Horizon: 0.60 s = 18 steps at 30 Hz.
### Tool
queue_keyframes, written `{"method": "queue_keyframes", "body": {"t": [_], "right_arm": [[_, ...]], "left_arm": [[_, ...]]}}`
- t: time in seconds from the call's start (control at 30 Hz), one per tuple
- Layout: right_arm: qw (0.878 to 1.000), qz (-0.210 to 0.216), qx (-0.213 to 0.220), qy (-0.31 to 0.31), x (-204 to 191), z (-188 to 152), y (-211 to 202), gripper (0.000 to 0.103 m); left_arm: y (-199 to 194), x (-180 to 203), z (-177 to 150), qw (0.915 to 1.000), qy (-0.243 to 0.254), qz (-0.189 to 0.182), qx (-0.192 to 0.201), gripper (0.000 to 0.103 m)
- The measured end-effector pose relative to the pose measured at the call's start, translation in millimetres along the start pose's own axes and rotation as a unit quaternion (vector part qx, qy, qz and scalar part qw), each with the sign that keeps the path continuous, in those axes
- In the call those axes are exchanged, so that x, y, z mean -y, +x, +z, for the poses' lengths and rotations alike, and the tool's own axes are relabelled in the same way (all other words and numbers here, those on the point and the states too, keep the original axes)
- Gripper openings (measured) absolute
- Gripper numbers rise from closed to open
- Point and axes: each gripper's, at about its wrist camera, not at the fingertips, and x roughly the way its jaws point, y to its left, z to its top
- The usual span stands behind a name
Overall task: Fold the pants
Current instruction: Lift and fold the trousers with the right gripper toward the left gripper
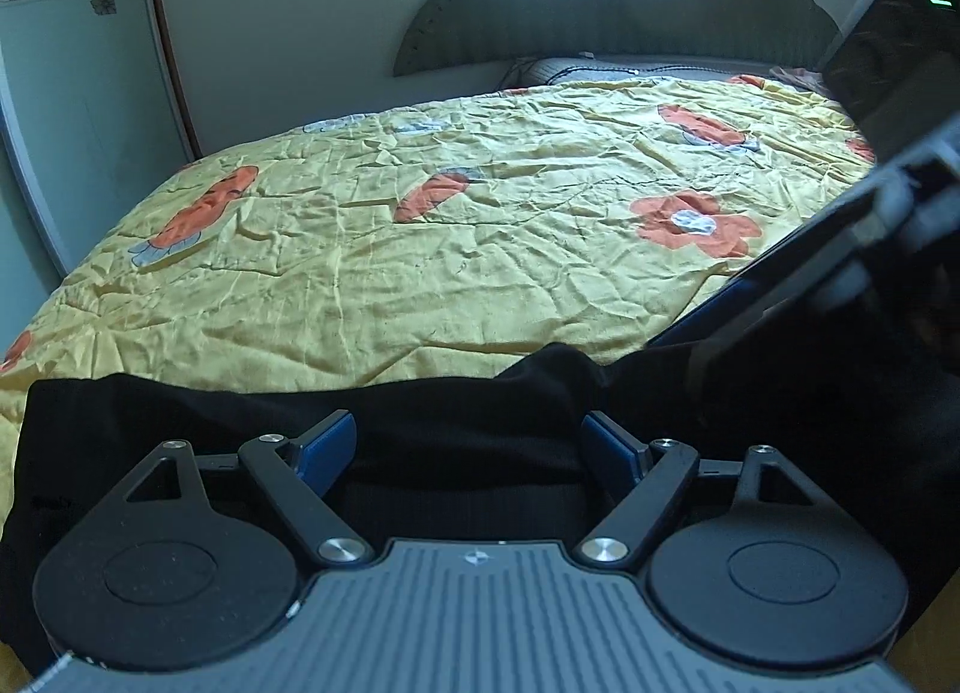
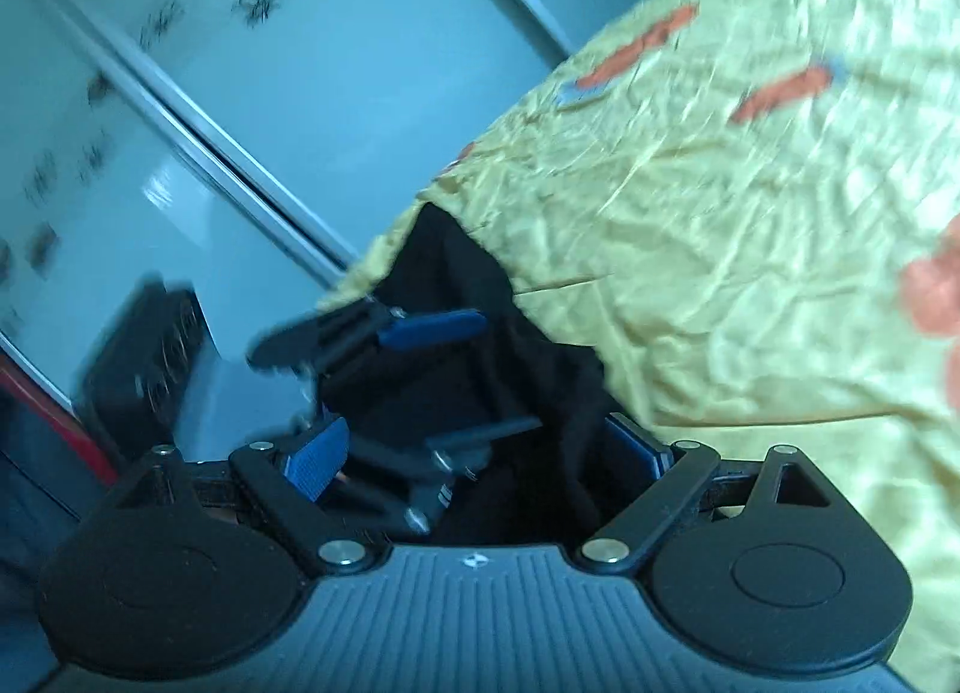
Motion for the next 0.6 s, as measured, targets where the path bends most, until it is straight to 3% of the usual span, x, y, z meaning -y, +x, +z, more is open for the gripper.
{"method": "queue_keyframes", "body": {"t": [0.07, 0.17, 0.4, 0.5, 0.6], "right_arm": [[0.999, 0.038, -0.016, 0.020, 5, 7, 12, 0.096], [0.997, 0.060, -0.036, 0.039, 8, 13, 26, 0.103], [0.989, 0.079, 0.006, 0.124, 20, 32, 54, 0.103], [0.980, 0.074, 0.101, 0.153, 26, 38, 50, 0.103], [0.960, 0.098, 0.192, 0.182, 37, 47, 37, 0.103]], "left_arm": [[-1, 0, -3, 1.0000, 0.000, 0.001, 0.004, 0.086], [-2, -1, -5, 1.0000, -0.003, 0.002, 0.005, 0.086], [-10, 2, -12, 0.9996, 0.011, 0.019, 0.018, 0.090], [-12, 9, -14, 0.9988, 0.030, 0.031, 0.024, 0.089], [-13, 11, -14, 0.9985, 0.034, 0.036, 0.024, 0.089]]}}
